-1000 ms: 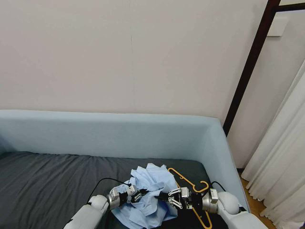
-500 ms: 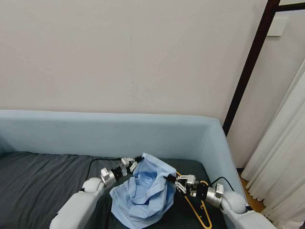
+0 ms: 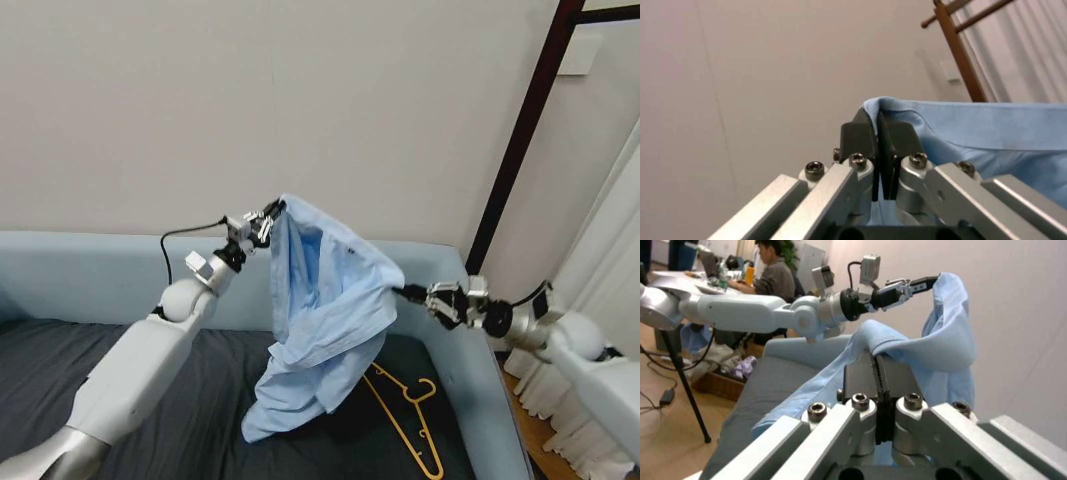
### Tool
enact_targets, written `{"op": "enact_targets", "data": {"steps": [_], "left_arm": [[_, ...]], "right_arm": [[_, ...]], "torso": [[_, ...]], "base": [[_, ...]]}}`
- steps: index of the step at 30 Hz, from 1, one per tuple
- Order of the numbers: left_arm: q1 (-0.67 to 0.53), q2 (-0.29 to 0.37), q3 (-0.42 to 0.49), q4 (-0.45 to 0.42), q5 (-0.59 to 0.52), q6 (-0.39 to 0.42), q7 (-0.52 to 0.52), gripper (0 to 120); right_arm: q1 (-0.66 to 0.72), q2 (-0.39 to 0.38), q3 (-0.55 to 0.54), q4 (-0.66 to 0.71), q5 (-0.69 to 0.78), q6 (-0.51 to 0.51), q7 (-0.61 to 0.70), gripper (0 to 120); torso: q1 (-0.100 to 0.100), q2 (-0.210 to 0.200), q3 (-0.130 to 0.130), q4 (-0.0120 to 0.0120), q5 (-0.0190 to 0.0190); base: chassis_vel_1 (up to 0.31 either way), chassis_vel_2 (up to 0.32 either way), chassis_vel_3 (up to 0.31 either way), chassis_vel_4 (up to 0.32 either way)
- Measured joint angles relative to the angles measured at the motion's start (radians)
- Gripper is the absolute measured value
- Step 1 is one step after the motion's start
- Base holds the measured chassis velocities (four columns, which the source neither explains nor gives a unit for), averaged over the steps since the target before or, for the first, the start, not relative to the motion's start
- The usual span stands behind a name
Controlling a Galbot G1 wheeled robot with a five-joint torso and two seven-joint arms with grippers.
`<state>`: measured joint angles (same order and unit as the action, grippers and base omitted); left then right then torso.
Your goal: Pick up the clothes from the sofa and hang them on the clothes hanger.
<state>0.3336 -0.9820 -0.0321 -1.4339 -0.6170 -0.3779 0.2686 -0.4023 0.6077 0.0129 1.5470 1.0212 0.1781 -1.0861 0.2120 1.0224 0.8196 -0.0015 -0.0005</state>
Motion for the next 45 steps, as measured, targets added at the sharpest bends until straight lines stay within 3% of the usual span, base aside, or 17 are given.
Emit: {"op": "enact_targets", "data": {"steps": [5, 10, 13, 18, 22, 26, 36, 45], "left_arm": [[-0.023, 0.067, -0.022, -0.121, 0.000, 0.084, -0.122, 0], [0.016, 0.129, -0.049, -0.220, 0.000, 0.137, -0.175, 0], [0.073, 0.159, -0.062, -0.270, 0.016, 0.168, -0.202, 0], [0.311, 0.215, -0.086, -0.377, 0.127, 0.267, -0.291, 0], [0.471, 0.198, -0.102, -0.424, 0.197, 0.304, -0.333, 0], [0.510, 0.173, -0.118, -0.443, 0.210, 0.314, -0.356, 0], [0.434, 0.192, -0.214, -0.523, 0.144, 0.334, -0.391, 0], [0.478, 0.219, -0.368, -0.617, 0.114, 0.454, -0.515, 0]], "right_arm": [[0.209, -0.050, -0.115, -0.016, 0.073, -0.027, 0.017, 0], [0.276, -0.068, -0.169, -0.014, 0.078, -0.044, 0.059, 0], [0.276, -0.073, -0.178, -0.011, 0.049, -0.056, 0.066, 0], [0.182, -0.078, -0.148, 0.017, -0.094, -0.094, 0.054, 0], [0.068, -0.074, -0.125, 0.040, -0.203, -0.104, 0.045, 0], [0.031, -0.062, -0.105, 0.042, -0.249, -0.105, 0.044, 0], [0.125, -0.056, -0.088, 0.085, -0.053, -0.091, 0.131, 0], [0.131, 0.009, -0.100, 0.109, 0.096, -0.044, 0.203, 0]], "torso": [[0.000, 0.000, 0.000, 0.0014, -0.0008], [0.000, 0.000, 0.000, -0.0004, -0.0001], [0.000, 0.000, 0.000, -0.0004, -0.0002], [0.000, 0.000, 0.000, 0.0007, -0.0006], [0.000, 0.000, 0.000, 0.0003, -0.0005], [0.000, 0.000, 0.000, 0.0000, -0.0001], [0.000, 0.000, 0.000, 0.0002, -0.0005], [0.000, 0.000, 0.000, 0.0004, -0.0005]], "base": [[0.000, 0.000, 0.000, 0.000], [0.000, 0.000, 0.000, 0.000], [0.000, 0.000, 0.000, 0.000], [0.000, 0.000, 0.000, 0.000], [0.000, 0.000, 0.000, 0.000], [0.000, 0.000, 0.000, 0.000], [0.000, 0.000, 0.000, 0.000], [0.000, 0.000, 0.000, 0.000]]}}
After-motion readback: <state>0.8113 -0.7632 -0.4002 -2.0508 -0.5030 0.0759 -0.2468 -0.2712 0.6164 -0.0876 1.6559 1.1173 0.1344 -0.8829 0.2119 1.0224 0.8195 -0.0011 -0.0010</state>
